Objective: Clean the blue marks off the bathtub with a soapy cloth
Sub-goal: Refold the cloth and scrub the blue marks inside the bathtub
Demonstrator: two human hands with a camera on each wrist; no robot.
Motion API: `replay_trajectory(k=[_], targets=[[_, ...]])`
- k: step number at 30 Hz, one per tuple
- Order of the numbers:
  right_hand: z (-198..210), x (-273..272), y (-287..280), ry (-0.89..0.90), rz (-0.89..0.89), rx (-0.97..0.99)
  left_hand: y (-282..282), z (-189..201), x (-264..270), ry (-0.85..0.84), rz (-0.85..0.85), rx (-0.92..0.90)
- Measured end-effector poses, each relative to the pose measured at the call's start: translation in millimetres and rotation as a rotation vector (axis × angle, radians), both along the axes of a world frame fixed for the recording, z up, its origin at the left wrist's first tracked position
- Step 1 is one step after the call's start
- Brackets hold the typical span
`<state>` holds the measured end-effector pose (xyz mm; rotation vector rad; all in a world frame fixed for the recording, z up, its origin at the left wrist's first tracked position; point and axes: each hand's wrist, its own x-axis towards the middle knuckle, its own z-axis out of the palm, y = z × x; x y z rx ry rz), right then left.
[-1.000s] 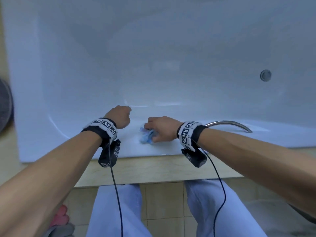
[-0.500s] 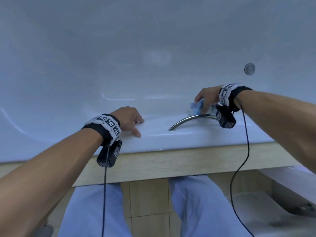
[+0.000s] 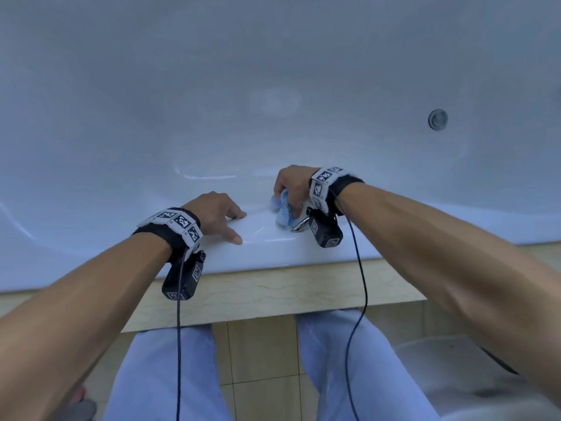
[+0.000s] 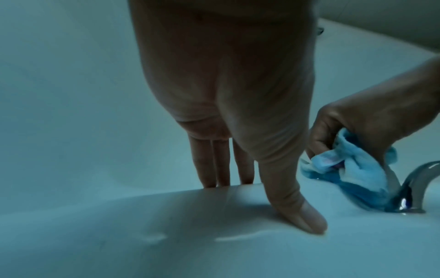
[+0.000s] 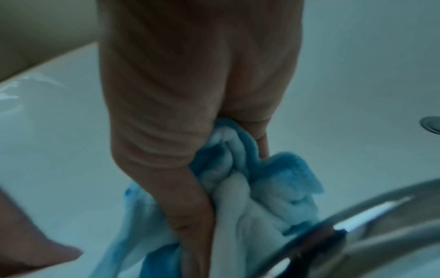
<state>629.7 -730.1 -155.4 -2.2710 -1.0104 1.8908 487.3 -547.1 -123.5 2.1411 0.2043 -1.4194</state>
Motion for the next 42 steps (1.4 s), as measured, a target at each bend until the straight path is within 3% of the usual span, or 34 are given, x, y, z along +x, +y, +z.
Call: replay_trajectory(k=[5,11,17,20,25,30,38,42], targets=[[-3,2,-23,-0.045,-0.012,0.052,3,1,-8,0.003,0.016,0.029],[2,69,-90,-0.155,0.093,-0.226,1,-10,7,0.056,-0.066,0.022],[3,100,-100,-0.297,-0.196,-0.163,-26,-12,34,0.057,-0.094,0.039],[-9,96,-84,-0.211,-0.286,-0.096,-32,-21,43,0.052,-0.086,0.049],[-38,79,-52,-0.112,-0.272,-0.047,-40,-46,49,0.021,0.009,0.056],[-49,82,-30,0.026,-0.297,-0.026,-49,-58,63,0.000,-0.052,-0.031],[-56,83,-58,0.117,-0.379,-0.038,-54,-71,84,0.047,-0.135,-0.031],[-56,77,-70,0.169,-0.419,-0.058,-49,-74,84,0.063,-0.091,-0.069]])
